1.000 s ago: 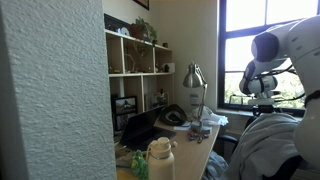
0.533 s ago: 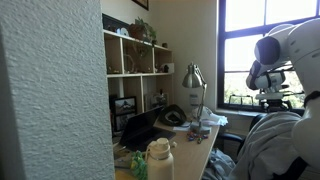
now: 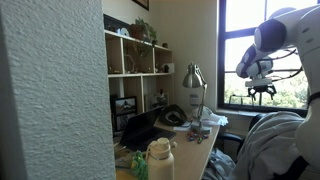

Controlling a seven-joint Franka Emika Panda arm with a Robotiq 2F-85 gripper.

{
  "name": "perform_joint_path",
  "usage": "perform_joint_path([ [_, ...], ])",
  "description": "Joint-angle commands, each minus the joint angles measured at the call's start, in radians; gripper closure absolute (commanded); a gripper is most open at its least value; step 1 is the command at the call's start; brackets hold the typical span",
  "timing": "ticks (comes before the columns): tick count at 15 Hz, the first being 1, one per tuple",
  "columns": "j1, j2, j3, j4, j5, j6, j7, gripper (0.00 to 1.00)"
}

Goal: Pull out the chair, put the jersey on the chair then close the laptop.

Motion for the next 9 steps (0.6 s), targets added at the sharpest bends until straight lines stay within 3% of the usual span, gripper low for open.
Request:
perform_joint_path([
  [1,0.043,-0.187,0.031,-0.186,-0.036,-0.027,-0.055,0.0],
  [5,0.072,-0.348,0.042,-0.387,-0.141,0.005,0.0,0.0],
  [9,0.047,-0.469,0.061,-0.576,-0.301,0.014,0.128,0.0],
])
